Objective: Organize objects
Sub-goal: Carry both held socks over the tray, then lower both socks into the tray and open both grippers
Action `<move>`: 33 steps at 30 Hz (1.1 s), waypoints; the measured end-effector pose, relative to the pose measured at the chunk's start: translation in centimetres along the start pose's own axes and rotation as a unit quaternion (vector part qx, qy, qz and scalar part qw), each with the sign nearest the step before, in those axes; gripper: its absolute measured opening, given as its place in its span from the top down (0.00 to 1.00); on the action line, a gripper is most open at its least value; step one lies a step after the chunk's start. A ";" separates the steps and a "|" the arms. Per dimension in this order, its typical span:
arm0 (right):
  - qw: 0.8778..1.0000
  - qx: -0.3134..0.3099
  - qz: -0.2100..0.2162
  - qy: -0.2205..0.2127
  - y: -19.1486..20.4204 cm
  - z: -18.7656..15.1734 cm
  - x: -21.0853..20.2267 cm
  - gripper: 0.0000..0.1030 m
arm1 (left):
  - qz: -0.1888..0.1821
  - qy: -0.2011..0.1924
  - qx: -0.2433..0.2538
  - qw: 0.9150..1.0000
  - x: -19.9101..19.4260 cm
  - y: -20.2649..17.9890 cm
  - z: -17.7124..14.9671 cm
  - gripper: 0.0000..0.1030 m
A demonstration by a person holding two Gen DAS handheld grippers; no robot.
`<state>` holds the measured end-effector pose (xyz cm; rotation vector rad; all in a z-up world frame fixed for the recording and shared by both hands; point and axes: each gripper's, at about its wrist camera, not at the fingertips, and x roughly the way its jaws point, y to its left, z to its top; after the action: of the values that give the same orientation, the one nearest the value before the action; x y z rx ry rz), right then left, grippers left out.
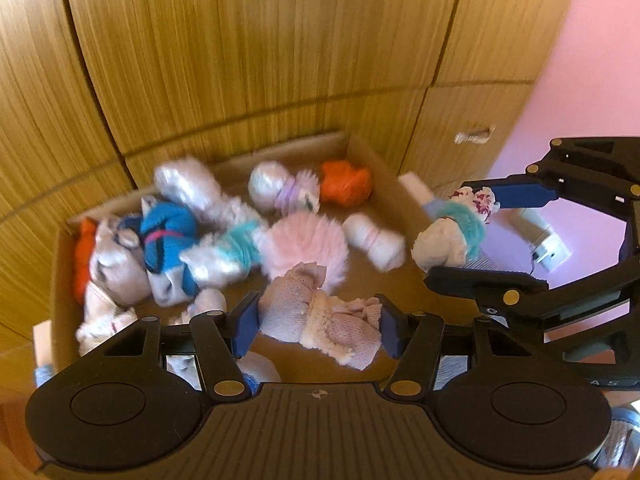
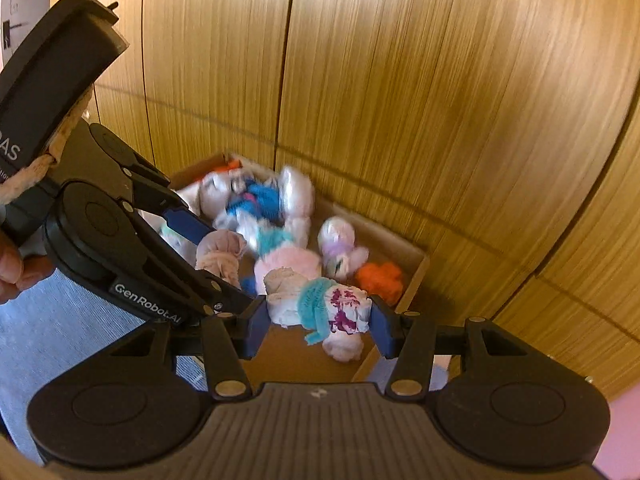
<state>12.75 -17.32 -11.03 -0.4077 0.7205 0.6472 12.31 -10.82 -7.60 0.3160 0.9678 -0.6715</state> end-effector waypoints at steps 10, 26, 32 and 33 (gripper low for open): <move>0.999 -0.008 0.007 0.053 -0.6 -1.0 4.9 0.53 | 0.008 0.028 0.011 0.999 3.9 0.6 -1.3 0.36; 0.997 -0.019 0.000 0.079 0.7 -1.8 4.6 0.44 | 0.020 0.011 -0.007 1.000 3.5 1.0 -2.8 0.23; 0.998 -0.010 -0.026 0.056 1.1 -1.5 2.0 0.22 | 0.025 -0.017 -0.029 0.999 0.7 1.2 -3.1 0.11; 0.998 -0.007 -0.026 0.051 1.2 -1.5 1.3 0.21 | 0.023 -0.020 -0.031 0.999 0.3 1.2 -3.2 0.10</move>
<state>11.97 -16.77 -13.15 -0.4743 0.8003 0.5864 11.07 -8.34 -9.64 0.2675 0.9379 -0.6017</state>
